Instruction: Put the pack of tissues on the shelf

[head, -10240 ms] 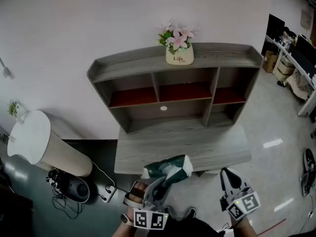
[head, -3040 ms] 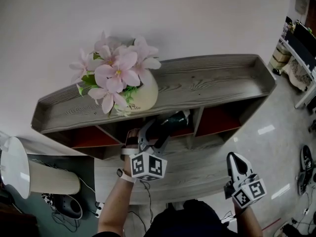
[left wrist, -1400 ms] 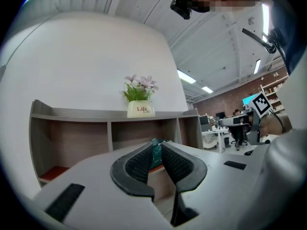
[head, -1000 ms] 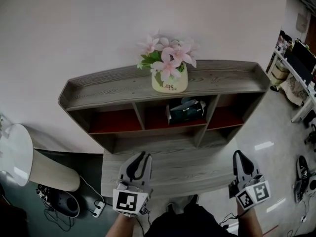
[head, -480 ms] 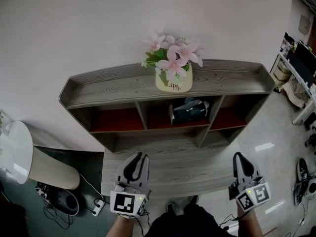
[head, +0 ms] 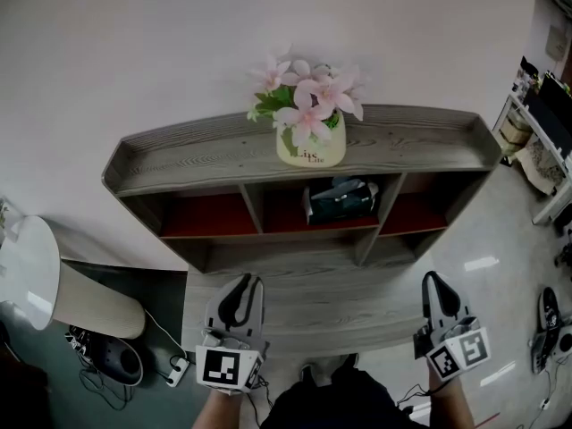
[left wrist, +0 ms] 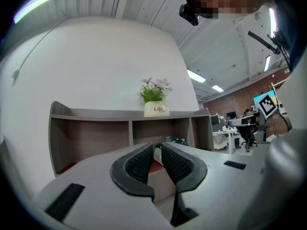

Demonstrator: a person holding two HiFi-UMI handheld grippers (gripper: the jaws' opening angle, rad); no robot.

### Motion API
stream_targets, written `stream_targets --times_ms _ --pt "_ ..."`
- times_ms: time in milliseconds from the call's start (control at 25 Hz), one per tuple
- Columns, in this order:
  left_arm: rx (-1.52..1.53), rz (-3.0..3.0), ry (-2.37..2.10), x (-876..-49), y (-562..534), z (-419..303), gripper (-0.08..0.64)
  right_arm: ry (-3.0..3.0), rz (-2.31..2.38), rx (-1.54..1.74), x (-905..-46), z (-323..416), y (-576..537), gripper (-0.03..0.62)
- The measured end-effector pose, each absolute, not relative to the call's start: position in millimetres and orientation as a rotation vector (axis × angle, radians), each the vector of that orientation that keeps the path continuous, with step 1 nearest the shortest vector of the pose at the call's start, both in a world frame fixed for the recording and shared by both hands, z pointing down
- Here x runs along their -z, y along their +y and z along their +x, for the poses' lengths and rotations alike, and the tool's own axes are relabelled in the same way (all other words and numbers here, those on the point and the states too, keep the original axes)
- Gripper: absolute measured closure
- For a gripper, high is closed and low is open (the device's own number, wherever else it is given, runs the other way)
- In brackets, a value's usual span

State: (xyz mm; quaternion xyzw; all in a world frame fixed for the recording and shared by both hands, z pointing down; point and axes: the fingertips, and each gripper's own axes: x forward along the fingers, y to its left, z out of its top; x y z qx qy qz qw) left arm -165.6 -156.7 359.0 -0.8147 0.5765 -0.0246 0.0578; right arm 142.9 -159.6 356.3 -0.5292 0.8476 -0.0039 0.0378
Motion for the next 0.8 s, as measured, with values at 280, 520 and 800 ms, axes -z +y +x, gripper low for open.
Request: stream_targets --times_ms 280,520,800 --pt "0.083 -2.48 1.746 -362.6 -164.8 -155.1 0.492 2.551 -1.58 0.032 -349.6 152.2 -165.5 0.581" --pt "0.09 -2.491 1.741 -365.2 -169.8 -147.8 0.492 2.587 -1.588 0.024 -355.0 153.0 -168.6 0.581" --pt "0.096 -2.498 1.745 -368.3 -177.4 -142.9 0.493 2.593 -1.591 0.029 -356.6 157.8 -176.1 0.581"
